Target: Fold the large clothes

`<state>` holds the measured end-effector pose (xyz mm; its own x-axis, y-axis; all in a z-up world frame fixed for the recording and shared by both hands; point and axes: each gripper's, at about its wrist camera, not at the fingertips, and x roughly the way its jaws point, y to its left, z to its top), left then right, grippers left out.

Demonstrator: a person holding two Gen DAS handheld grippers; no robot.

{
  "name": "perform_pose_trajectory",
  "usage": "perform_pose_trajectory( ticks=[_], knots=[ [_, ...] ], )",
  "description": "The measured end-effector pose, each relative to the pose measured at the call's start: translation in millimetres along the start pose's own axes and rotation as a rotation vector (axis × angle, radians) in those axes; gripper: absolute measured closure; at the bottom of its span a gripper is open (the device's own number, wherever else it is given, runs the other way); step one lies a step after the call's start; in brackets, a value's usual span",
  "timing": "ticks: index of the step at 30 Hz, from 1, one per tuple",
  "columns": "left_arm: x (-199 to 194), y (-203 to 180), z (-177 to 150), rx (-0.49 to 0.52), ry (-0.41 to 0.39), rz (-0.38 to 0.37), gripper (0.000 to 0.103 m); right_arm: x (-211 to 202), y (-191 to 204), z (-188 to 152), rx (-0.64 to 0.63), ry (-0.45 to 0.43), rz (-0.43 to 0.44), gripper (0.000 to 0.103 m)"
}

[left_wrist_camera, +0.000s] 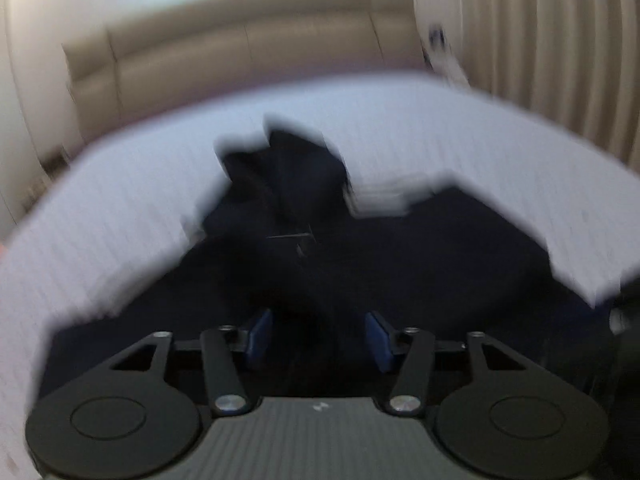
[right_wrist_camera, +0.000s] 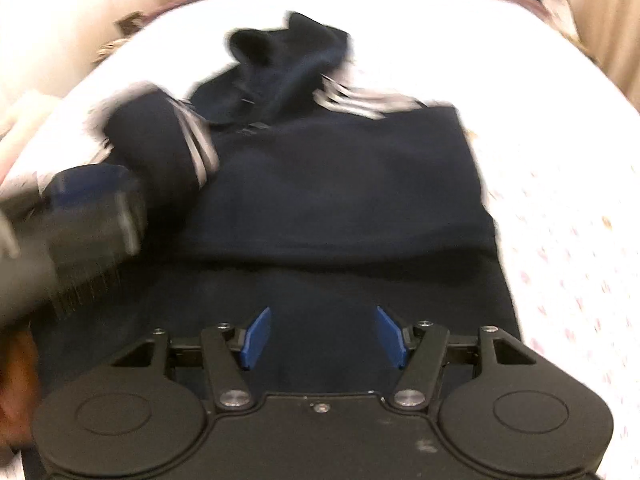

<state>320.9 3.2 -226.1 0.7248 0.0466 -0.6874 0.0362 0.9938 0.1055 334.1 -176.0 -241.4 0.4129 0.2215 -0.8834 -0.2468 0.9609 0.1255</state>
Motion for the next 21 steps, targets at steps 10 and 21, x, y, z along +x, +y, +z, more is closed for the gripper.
perform_pose_trajectory(
  ticks=[10,21],
  knots=[
    [-18.8,66.5,-46.5,-0.158,0.137,0.138,0.048,19.9,27.3,57.8,0.019,-0.131,0.236,0.024],
    [-7.1,85.7,-56.2,-0.24,0.153,0.182,0.048,77.9,113.2,89.2,0.087,-0.06,0.072,0.021]
  ],
)
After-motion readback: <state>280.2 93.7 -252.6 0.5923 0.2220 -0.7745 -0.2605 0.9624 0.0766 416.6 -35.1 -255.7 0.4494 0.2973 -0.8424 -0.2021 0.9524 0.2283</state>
